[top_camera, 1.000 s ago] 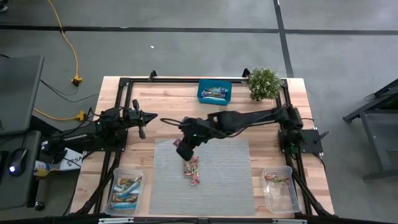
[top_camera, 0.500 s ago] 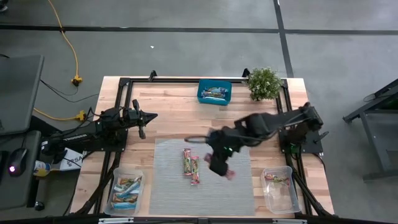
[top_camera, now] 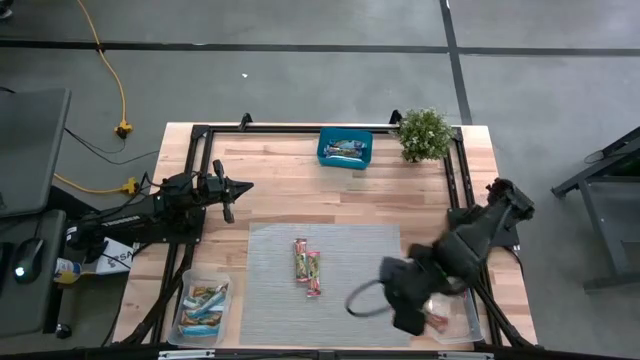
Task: Pick and place Granola Bars by type
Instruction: Put the red granola bar into the right transparent bin
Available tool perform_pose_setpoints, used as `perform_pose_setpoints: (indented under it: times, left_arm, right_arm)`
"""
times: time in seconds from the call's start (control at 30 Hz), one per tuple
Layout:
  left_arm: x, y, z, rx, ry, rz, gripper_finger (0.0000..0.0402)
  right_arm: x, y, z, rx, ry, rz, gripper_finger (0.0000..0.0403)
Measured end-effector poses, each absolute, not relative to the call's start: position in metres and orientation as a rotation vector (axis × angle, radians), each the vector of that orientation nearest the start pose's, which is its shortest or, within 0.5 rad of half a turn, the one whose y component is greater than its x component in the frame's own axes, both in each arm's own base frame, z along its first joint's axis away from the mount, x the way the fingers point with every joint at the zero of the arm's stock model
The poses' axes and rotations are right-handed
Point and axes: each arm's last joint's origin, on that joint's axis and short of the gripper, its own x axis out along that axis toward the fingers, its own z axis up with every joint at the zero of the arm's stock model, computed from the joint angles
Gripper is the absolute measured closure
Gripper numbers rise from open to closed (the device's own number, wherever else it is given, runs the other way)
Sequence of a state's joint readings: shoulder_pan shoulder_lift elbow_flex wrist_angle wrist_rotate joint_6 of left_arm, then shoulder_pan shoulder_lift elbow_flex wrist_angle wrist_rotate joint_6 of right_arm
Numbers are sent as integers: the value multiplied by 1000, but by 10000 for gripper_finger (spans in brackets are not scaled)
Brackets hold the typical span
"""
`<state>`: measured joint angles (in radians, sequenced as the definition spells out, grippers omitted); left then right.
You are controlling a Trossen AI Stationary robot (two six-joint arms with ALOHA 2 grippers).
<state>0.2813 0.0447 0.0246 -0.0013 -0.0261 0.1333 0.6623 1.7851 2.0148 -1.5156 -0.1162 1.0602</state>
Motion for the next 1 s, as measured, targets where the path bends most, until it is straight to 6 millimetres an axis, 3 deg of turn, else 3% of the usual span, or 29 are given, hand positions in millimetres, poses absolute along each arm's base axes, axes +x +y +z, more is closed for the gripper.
perform_pose_setpoints:
  times: [0.27, 0.6, 0.7, 1.0]
  left_arm:
    - [95, 28, 168, 130, 42, 306, 401]
    - [95, 28, 168, 130, 42, 305, 401]
    - [95, 28, 168, 130, 42, 305, 401]
    - [95, 28, 168, 130, 42, 305, 401]
  right_arm:
    - [219, 240, 379, 331, 1444, -41, 403]
    - [213, 272, 355, 159, 1514, 56, 403]
    - [211, 277, 341, 141, 1582, 61, 403]
    - [185, 278, 272, 65, 1908, -96, 403]
